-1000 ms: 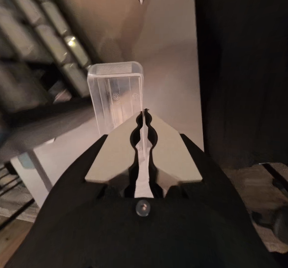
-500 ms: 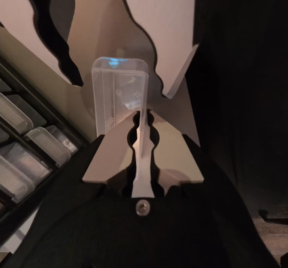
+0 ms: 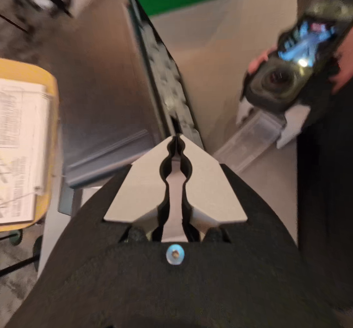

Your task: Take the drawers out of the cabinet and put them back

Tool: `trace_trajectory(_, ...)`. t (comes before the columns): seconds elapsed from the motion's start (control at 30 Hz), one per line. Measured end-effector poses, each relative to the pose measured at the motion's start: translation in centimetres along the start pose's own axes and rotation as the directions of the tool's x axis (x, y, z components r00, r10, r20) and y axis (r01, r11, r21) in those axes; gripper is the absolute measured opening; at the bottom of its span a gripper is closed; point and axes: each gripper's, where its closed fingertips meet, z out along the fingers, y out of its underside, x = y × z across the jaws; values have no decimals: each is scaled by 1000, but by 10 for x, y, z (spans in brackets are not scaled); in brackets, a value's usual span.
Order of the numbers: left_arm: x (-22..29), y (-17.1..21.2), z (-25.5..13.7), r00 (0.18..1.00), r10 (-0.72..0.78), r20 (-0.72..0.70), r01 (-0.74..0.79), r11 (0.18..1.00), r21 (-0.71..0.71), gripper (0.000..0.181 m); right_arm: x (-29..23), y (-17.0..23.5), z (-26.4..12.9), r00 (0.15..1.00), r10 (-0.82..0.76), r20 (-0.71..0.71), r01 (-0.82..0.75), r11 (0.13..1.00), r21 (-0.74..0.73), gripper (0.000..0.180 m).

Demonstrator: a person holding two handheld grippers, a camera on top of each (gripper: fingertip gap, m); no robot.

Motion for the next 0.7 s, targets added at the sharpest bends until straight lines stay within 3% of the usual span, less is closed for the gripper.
trace_trajectory(0.03, -8, -6, -2, 1000, 1, 30, -2, 1000, 28, 0, 0, 1, 0, 1000, 13, 2, -13, 1000, -4, 66)
trace_trajectory(0.2, -43, -23, -10, 987, -51, 153, 32, 992, 126, 8, 5, 2, -7, 999, 45, -22, -45, 999, -4, 64)
trace_trajectory(0.3, -68, -11, 0, 964, -74, 255, 52, 995, 90, 17, 8, -3, -24, 998, 56, -24, -55, 998, 23, 63)
trace_trajectory(0.37, -70, -6, 14, 969, -98, 226, 79, 993, 90, 23, 11, -7, -39, 997, 70, -32, -68, 997, 42, 64)
trace_trajectory(0.47, -69, -9, 26, 968, -195, 159, 168, 971, 168, 8, 16, -12, -61, 993, 113, -23, -111, 991, 70, 64)
trace_trajectory(0.7, -68, -7, 26, 957, -284, 66, 263, 938, 227, 3, 28, -23, -108, 984, 173, -47, -166, 979, 118, 64)
